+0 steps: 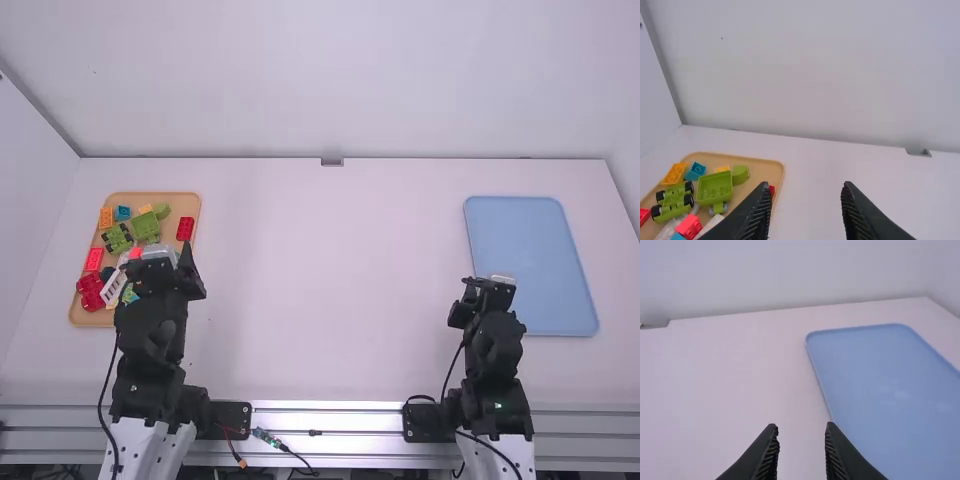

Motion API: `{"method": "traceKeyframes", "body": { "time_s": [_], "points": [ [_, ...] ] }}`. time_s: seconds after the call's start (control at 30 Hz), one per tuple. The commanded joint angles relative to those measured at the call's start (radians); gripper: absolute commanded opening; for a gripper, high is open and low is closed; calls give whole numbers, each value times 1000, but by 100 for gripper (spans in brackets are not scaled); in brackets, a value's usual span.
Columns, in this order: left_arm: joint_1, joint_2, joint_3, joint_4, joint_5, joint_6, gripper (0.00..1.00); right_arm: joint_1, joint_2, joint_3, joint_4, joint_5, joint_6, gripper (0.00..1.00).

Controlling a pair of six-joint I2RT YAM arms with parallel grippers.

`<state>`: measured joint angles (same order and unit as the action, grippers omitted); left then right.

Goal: Assemble lego blocks to make yellow taxi

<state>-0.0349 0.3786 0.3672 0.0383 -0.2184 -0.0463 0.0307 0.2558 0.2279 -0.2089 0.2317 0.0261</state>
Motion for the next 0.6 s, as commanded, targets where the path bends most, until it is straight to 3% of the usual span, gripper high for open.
{"method": "traceKeyframes", "body": {
  "time_s": [0.0, 0.33, 0.57],
  "points": [
    [-5, 43, 62, -26, -10, -49, 43, 2, 24, 55, -2, 44, 1, 28],
    [-4, 246, 265, -210, -11, -126, 63, 2, 104, 135, -14, 106, 23, 36],
    [-4, 367, 386, -243, -8, -147, 75, 2, 154, 185, -13, 106, 26, 41]
  ]
}}
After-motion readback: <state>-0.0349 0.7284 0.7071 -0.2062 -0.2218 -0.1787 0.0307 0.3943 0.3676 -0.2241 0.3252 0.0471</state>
